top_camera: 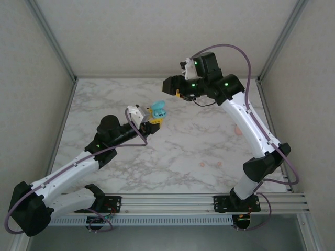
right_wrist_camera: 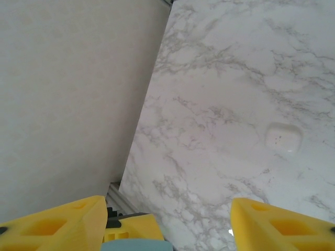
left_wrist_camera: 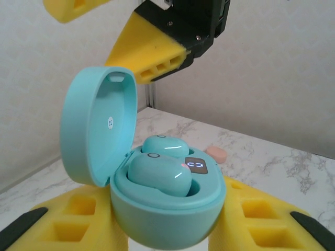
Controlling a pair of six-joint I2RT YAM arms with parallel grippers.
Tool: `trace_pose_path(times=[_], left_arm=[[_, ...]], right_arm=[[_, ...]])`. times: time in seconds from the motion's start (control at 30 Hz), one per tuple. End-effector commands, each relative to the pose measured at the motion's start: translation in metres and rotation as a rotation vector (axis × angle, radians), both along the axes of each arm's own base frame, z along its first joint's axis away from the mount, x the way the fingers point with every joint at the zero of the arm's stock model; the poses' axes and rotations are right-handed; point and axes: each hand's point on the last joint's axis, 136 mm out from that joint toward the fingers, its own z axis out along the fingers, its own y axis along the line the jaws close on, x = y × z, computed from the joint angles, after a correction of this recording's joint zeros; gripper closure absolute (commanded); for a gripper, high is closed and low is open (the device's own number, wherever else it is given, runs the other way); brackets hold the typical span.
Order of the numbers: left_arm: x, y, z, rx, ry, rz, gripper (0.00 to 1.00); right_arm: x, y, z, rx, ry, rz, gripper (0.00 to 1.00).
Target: Insert the wireless bluetooth earbuds into the charging case
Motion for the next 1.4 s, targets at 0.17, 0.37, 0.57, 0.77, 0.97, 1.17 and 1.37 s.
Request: trace_pose_path(times=[0.17,0.37,0.57,0.77,0.97,1.17,1.37], left_arm=[[-0.008,0.001,0.023,-0.034,-0.056,-0.018,0.79],[-0.005,0.001,0.025,-0.04,-0.06,-0.002,0.79],[0.0,0.006,0.027,-0.045,-0.061,0.037,0.79],[-0.001,0.003,0.03,-0.053,-0.058,0.018,0.79],[-0.003,0.002,0.035,-0.086,-0.053,0.002,0.79],[-0.002,-0.002,0.044,-0.121,-0.055,-0.021,0.79],[0.0,-0.004,0.046,-0.127,-0.054,-0.024,0.78]], right_arm=[[-0.012,0.018,-0.016,0.025,0.112,0.125,0.36],[-0.029,0.027,-0.02,0.056,0.151,0.235,0.37],[-0.05,0.022,-0.021,0.08,0.155,0.279,0.38],[-0.059,0.018,-0.021,0.135,0.172,0.275,0.36],[-0.071,0.026,-0.012,0.284,0.236,0.341,0.36],[-0.081,0.03,-0.01,0.378,0.285,0.391,0.43],[-0.087,0.03,-0.005,0.44,0.3,0.427,0.52]])
